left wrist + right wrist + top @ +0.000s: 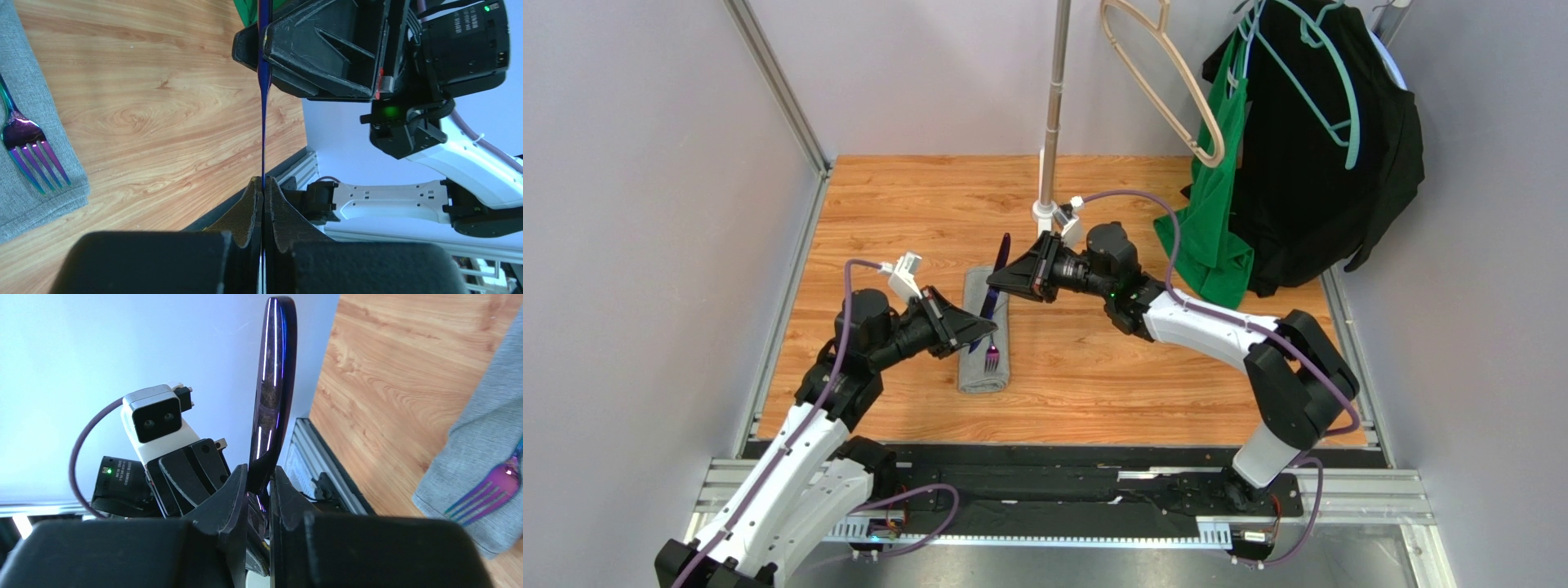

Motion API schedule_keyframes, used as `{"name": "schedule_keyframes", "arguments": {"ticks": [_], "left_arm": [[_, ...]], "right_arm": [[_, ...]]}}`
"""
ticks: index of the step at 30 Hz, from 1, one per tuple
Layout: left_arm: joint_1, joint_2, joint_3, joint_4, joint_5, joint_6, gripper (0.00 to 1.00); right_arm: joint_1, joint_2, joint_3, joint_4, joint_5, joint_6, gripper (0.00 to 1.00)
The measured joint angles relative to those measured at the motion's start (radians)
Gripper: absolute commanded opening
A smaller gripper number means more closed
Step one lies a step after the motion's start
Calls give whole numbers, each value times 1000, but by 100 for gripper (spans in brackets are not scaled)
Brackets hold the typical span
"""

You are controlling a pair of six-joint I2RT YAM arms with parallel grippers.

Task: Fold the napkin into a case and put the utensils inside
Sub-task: Pass from the left arm to the right, then pass from the right arm to the left

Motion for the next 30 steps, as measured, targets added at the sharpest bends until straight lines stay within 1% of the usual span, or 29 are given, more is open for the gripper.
{"name": "schedule_keyframes", "arguments": {"ticks": [1,3,4,5,6,8,12,16,21,26,29,30], "left_arm": [[2,-5,-1,2,-4,-6,0],[3,-15,-5,1,-18,-14,1],[3,-20,-6,-5,-23,-16,20],[4,-23,-5,-13,-29,-15,29],[4,-25,-2,-27,-34,-2,36],[2,-19,36,-107,-32,32,40],[2,-2,132,-233,-29,107,40],[3,17,130,-262,10,123,36],[3,40,58,-220,72,97,36],[3,19,9,-111,132,39,34],[3,10,-3,-80,146,16,29],[3,11,-4,-72,149,12,20]], "right_arm": [[-2,14,2,20,-13,16,0],[-7,44,6,73,-43,50,0],[-9,56,7,97,-54,64,0],[-11,65,8,114,-66,72,0],[-13,76,10,128,-79,77,0],[-20,97,19,147,-100,81,0],[-47,118,30,156,-154,84,0],[-66,119,35,172,-190,84,0],[-69,119,35,176,-214,71,0],[-67,119,35,177,-222,65,0],[-64,119,35,193,-222,73,0],[-63,119,34,201,-222,74,0]]}}
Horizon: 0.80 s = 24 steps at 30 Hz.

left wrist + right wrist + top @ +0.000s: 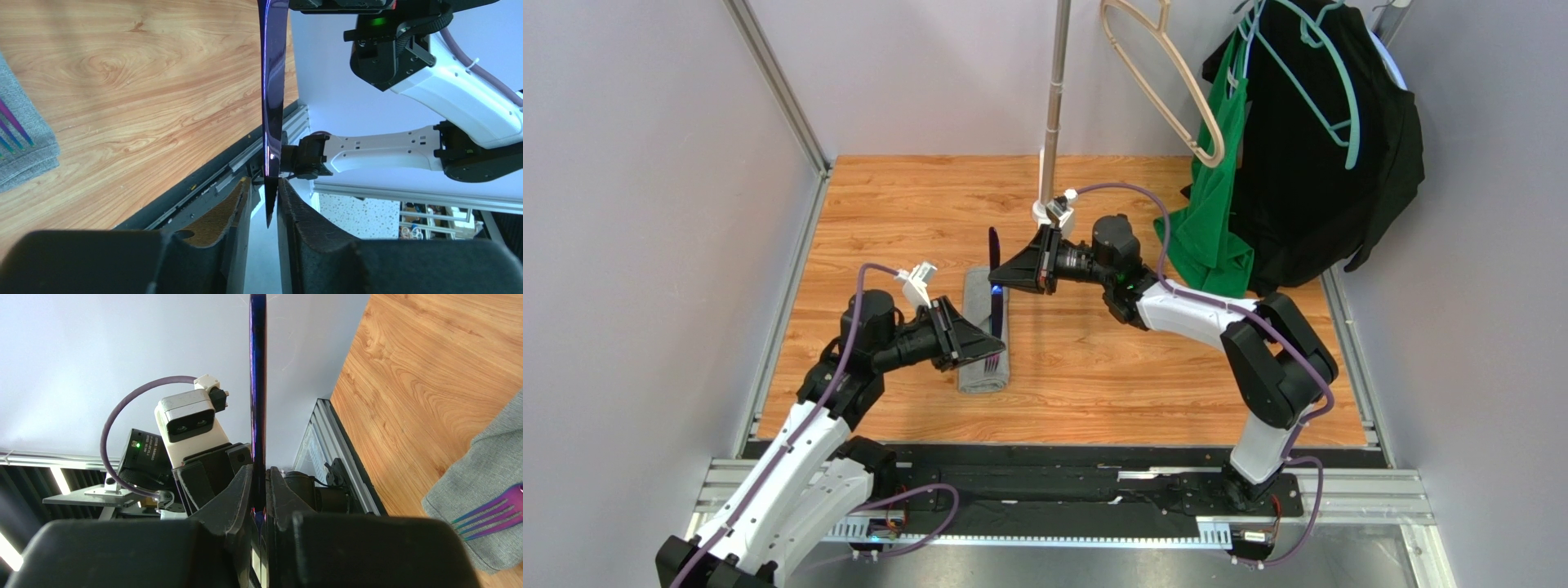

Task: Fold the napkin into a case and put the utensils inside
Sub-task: Pass from the right arm to the left, then insert the knife into the folded napkin.

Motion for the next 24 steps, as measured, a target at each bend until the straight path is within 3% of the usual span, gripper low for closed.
{"name": "schedule_keyframes", "arguments": {"ticks": [4,7,9,11,15,24], "left_arm": [[0,-1,0,26,18,-18,0],[11,-7,0,3,17,-20,0],[26,-18,0,-50,8,-13,0],[40,-27,-1,-145,-15,-2,0],[51,-73,-23,-328,-55,3,0],[51,-309,-105,-551,-75,-2,0]], "right_arm": [[7,2,-3,37,3,10,2],[12,6,-3,36,6,-3,36],[12,6,1,-17,9,-37,51],[13,5,32,-175,33,-140,61],[12,5,146,-526,140,-391,61],[-13,27,248,-820,262,-664,54]]}}
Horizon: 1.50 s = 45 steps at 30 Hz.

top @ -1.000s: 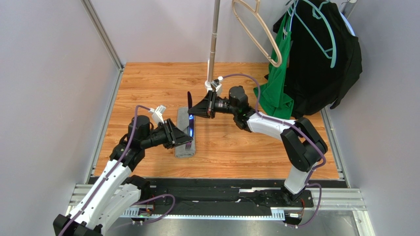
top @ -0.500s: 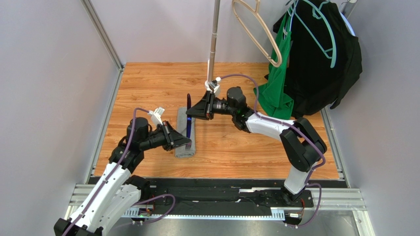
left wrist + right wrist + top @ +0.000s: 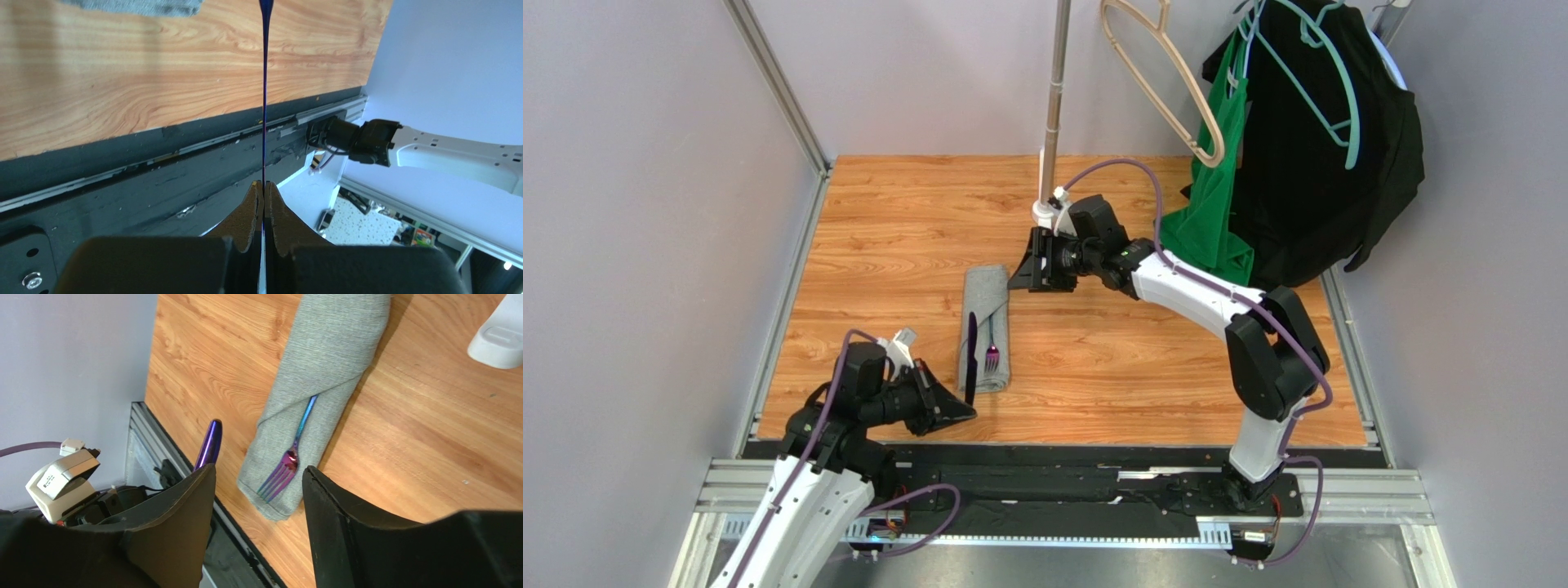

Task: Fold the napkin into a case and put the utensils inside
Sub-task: Insert the knife into the folded napkin.

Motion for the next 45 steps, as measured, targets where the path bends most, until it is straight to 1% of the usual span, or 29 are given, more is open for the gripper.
{"name": "schedule_keyframes", "arguments": {"ticks": [5,6,8,9,11,14,15,17,18,20,22,25,32,37,45], "left_arm": [[0,-8,-76,-21,24,-8,0],[0,2,-88,-17,27,-11,0],[0,42,-95,-3,28,-11,0],[0,64,-95,10,29,-12,0],[0,125,-96,52,33,-17,0],[0,177,-99,101,34,-27,0],[0,181,-102,112,34,-32,0],[0,176,-115,133,35,-45,0],[0,171,-124,142,36,-53,0],[0,155,-146,165,39,-72,0],[0,133,-181,196,41,-97,0],[0,111,-214,225,40,-125,0],[0,115,-219,276,30,-148,0],[0,124,-235,314,21,-161,0],[0,201,-249,377,14,-163,0]], "right_arm": [[-5,65,36,-28,0,-37,50],[-5,73,37,-31,0,-40,49],[-5,89,45,-45,-2,-50,45],[-5,103,59,-52,-3,-56,42],[-5,132,90,-61,-3,-73,39],[0,181,155,-82,9,-111,24],[0,199,183,-97,16,-126,15],[3,238,243,-112,29,-149,12],[5,262,275,-117,32,-156,8],[6,306,331,-121,39,-166,6],[7,350,378,-124,40,-171,1],[10,428,448,-129,41,-176,0],[10,521,478,-169,75,-185,0],[10,548,491,-176,81,-188,0],[10,564,497,-176,80,-188,0]]}}
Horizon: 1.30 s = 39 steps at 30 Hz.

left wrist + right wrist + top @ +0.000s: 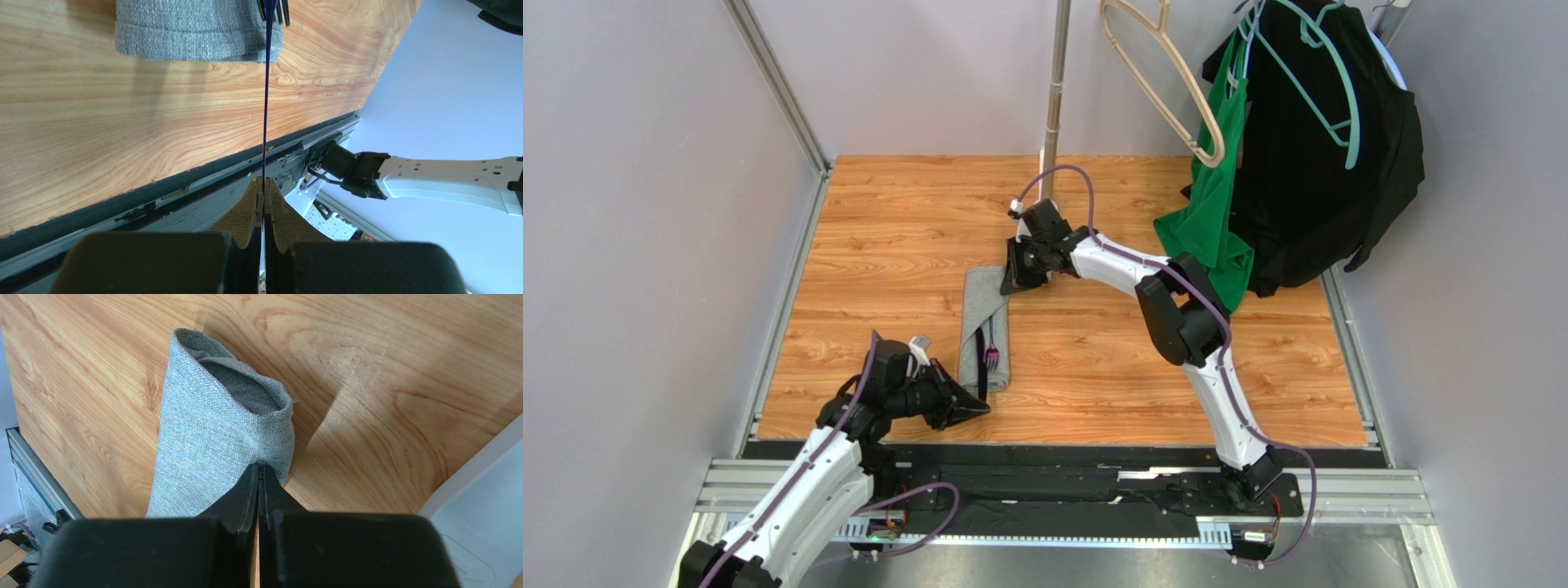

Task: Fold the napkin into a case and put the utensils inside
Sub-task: Insert the knife into the folded napkin.

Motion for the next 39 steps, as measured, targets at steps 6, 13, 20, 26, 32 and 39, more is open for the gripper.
{"name": "schedule_keyframes", "arguments": {"ticks": [6,13,20,26,32,39], "left_arm": [[18,95,0,72,14,33,0],[66,193,10,108,41,141,0],[122,299,54,129,93,229,0],[156,382,125,128,154,253,0],[202,501,202,121,195,315,0],[225,553,202,141,198,343,0]], "right_arm": [[0,10,8,0,-7,-7,0],[-2,12,14,-1,-12,-23,0],[-5,26,37,-10,-14,-45,0],[-5,31,57,-30,-14,-63,0],[-6,44,78,-42,-15,-72,0],[-6,45,80,-44,-15,-78,0]]}}
